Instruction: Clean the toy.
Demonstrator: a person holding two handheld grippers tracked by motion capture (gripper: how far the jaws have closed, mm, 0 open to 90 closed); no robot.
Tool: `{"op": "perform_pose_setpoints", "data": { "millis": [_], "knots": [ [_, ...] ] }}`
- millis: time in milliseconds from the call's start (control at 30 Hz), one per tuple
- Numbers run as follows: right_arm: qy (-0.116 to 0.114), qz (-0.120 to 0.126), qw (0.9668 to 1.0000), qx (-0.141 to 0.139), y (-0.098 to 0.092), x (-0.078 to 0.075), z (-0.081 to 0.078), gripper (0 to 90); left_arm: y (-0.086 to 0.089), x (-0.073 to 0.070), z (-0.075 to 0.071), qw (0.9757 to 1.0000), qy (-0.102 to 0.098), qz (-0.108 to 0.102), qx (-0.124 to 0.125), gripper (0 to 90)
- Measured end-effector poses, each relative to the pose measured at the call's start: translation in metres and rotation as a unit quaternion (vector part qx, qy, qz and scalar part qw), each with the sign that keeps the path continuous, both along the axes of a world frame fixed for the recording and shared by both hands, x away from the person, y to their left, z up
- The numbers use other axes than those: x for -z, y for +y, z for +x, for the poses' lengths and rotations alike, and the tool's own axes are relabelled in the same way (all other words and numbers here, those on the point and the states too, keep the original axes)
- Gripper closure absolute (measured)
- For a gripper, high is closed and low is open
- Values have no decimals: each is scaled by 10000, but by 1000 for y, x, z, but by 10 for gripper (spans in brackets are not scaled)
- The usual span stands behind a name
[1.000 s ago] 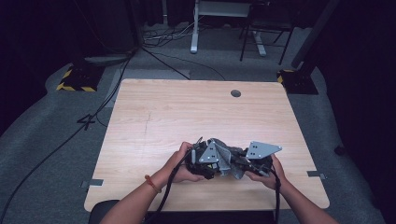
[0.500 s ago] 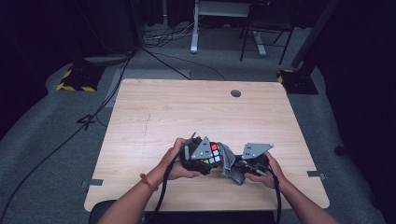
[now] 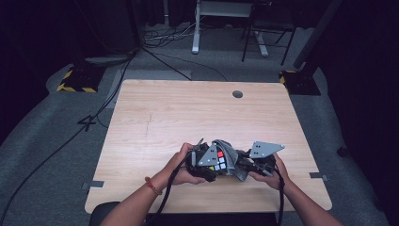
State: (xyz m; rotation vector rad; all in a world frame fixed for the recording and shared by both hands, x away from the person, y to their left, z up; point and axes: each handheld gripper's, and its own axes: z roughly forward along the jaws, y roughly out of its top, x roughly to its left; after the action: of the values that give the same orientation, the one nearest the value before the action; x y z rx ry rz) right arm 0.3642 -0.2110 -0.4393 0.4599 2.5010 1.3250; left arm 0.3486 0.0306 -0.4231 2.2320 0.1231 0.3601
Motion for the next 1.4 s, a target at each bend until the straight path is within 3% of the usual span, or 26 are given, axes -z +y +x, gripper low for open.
{"op": "perform_pose_setpoints", "data": {
  "millis": [200,333,467,567,700,933,1233,1400],
  "knots": [
    [402,-300,9987,-41,0,16,11,794,7,-10,-2,9992,-51,-379,74,335],
    [567,-289,9976,-273,5,19,9,793,11,-12,-1,9984,-11,-565,14,335],
    [619,29,9969,-487,5,15,6,793,11,-8,2,9981,86,-604,45,332],
    [567,149,9971,-488,3,13,5,793,12,-8,4,9978,157,-644,26,329],
    [574,355,9969,-411,-2,10,6,794,11,-4,5,9987,160,-475,-110,325],
    [475,334,9979,-285,-3,9,5,795,8,-1,7,9990,206,-320,-235,325],
    [382,459,9980,-218,-6,4,4,795,2,9,9,9991,201,241,-270,328],
    [222,502,9984,-157,-7,0,1,792,-1,10,8,9993,142,277,-216,332]
  ]
}}
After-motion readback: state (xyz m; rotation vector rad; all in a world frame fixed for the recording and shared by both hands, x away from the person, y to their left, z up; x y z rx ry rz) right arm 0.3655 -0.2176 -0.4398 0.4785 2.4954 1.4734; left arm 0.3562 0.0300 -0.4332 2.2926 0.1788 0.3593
